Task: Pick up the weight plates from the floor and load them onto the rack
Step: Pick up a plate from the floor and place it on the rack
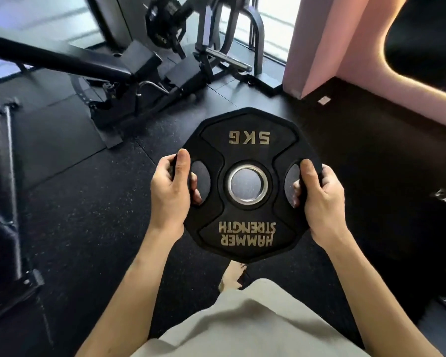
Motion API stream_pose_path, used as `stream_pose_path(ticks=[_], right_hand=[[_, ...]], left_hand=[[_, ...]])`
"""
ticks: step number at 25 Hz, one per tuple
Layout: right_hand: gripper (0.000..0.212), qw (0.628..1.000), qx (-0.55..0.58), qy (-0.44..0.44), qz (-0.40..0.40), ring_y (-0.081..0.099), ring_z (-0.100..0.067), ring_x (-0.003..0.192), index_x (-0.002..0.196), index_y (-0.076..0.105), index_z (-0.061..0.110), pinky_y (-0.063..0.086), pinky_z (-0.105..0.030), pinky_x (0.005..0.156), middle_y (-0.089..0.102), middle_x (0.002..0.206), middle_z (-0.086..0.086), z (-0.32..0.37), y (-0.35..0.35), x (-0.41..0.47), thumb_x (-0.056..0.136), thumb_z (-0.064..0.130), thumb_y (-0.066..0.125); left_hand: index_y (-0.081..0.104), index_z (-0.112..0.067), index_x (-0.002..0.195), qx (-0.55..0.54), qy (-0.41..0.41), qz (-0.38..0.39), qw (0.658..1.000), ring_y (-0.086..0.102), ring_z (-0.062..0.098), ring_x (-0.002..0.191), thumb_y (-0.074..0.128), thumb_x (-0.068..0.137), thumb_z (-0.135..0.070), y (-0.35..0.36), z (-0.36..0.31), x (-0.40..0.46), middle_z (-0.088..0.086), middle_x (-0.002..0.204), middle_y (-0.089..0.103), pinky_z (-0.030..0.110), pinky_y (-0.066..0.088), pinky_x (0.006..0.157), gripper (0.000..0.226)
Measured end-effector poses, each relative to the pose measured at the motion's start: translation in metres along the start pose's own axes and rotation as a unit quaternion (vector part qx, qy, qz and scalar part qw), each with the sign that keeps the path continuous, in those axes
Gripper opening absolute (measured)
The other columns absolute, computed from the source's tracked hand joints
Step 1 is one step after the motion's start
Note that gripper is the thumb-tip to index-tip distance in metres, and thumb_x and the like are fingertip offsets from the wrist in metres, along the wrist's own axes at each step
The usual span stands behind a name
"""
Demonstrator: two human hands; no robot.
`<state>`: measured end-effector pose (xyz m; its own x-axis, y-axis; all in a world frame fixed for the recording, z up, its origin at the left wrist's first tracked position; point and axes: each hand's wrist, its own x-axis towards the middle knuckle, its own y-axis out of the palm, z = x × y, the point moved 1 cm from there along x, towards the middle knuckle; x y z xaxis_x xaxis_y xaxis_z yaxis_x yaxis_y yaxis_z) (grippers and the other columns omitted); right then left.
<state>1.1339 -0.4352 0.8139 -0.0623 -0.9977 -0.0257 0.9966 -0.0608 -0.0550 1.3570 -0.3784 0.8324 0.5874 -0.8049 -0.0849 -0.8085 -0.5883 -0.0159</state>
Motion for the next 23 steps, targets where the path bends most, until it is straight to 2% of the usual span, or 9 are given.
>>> stream_pose_path(ticks=[10, 17, 23], right_hand=[[0.034, 0.996, 0.010, 0.011, -0.092, 0.048, -0.014, 0.051, 0.077, 0.045, 0.020, 0.042, -0.026, 0.049, 0.054, 0.058, 0.003, 0.021, 0.031, 0.241, 0.097, 0.046, 0.053], [0.032, 0.983, 0.003, 0.011, -0.181, 0.046, -0.013, 0.051, 0.081, 0.048, 0.018, 0.041, -0.025, 0.048, 0.053, 0.059, 0.003, 0.020, 0.046, 0.450, 0.098, 0.044, 0.053], [0.032, 0.968, 0.021, 0.018, -0.250, 0.046, -0.015, 0.052, 0.078, 0.048, 0.017, 0.042, -0.024, 0.048, 0.053, 0.062, -0.003, 0.039, 0.038, 0.606, 0.097, 0.042, 0.054]], left_hand=[[0.053, -0.018, 0.091, 0.012, 0.019, 0.109, 0.994, 0.047, 0.013, 0.045, 0.051, 0.096, -0.051, 0.153, -0.034, 0.253, -0.003, 0.060, 0.053, 0.025, 0.042, 0.042, 0.033], [0.053, -0.017, 0.092, 0.001, 0.009, 0.198, 0.980, 0.047, 0.013, 0.044, 0.052, 0.096, -0.050, 0.299, -0.042, 0.453, 0.002, 0.062, 0.053, 0.025, 0.043, 0.042, 0.033], [0.052, -0.016, 0.092, 0.009, 0.014, 0.269, 0.963, 0.047, 0.014, 0.042, 0.052, 0.095, -0.050, 0.428, -0.073, 0.588, 0.003, 0.061, 0.053, 0.024, 0.041, 0.040, 0.035]])
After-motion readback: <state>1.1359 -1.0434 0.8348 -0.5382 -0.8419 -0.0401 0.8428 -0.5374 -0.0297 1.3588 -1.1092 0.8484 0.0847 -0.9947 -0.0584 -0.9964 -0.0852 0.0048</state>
